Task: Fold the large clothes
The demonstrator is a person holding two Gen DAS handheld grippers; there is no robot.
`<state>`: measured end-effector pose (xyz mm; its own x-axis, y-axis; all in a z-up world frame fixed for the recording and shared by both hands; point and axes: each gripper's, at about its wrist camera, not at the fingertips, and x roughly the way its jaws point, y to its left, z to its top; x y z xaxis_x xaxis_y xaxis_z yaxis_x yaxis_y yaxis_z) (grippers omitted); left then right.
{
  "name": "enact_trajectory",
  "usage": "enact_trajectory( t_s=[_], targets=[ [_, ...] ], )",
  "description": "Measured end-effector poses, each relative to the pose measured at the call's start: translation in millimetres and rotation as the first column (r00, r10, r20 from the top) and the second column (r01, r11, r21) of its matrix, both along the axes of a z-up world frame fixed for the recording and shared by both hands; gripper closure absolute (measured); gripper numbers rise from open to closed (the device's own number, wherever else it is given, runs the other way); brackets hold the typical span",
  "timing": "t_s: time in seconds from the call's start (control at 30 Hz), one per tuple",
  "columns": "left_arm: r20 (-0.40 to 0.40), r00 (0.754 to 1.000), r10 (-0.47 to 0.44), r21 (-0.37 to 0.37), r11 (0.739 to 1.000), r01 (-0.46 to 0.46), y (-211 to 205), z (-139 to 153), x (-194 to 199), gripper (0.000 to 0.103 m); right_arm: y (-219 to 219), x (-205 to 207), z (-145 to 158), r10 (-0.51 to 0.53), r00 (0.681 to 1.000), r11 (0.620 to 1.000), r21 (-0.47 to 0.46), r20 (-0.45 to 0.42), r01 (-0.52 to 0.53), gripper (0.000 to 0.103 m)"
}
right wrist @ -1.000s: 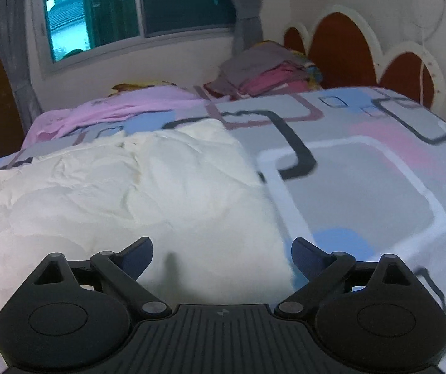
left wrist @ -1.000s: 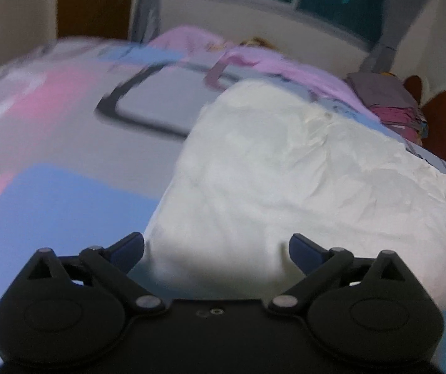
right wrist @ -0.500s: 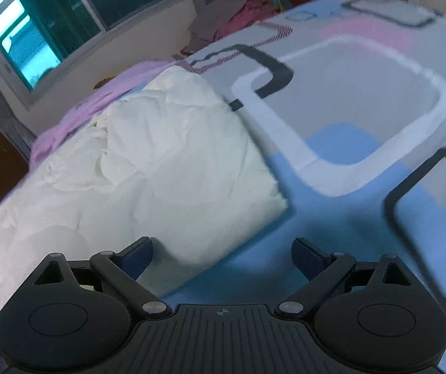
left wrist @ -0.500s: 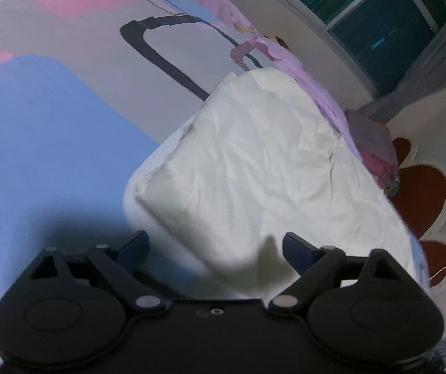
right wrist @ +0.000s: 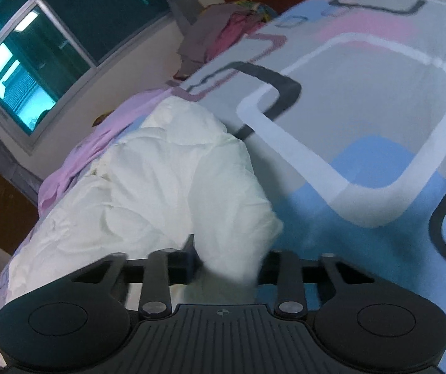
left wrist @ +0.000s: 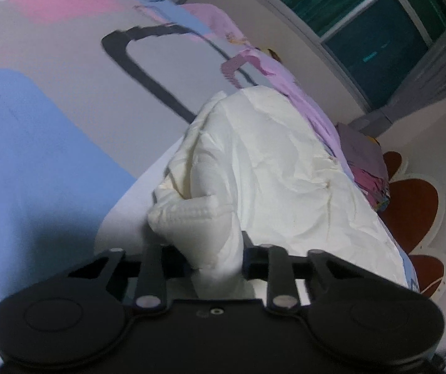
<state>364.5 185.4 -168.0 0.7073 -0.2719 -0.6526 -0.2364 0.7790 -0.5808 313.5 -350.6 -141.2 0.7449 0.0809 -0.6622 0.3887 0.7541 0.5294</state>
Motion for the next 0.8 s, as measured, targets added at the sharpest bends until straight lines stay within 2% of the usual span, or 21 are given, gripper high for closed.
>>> enact_trajectory(
  t_s=[0.07, 0.33, 0.57, 0.8],
  targets=[
    [0.017, 1.000, -0.014, -0.004, 1.000, 0.014, 1.3, 6.6, -3.2, 0.083, 3.3, -6.1, 10.5, 0.012, 1.000, 1.000, -0.019, 0.012, -0.011, 0.080],
    [0.033, 0.996, -0.088, -0.017, 0.996, 0.089, 16.4, 27.9, -34.1, 0.084, 14.0, -55.7, 37.1, 0.018, 1.000, 0.999, -0.028, 0.004, -0.018, 0.080],
    [-0.004, 0.995, -0.101, -0.035, 0.994, 0.101, 30.8, 29.8, -96.2, 0.084, 15.0, -115.3, 44.3, 0.045, 0.999, 0.999, 0.001, -0.029, -0.045, 0.080],
    [-0.024, 0.996, -0.084, -0.013, 0.996, 0.083, 26.8, 27.5, -157.9, 0.084, 2.5, -163.3, 40.8, 0.084, 0.996, 0.996, 0.031, -0.042, -0.082, 0.080]
  ],
)
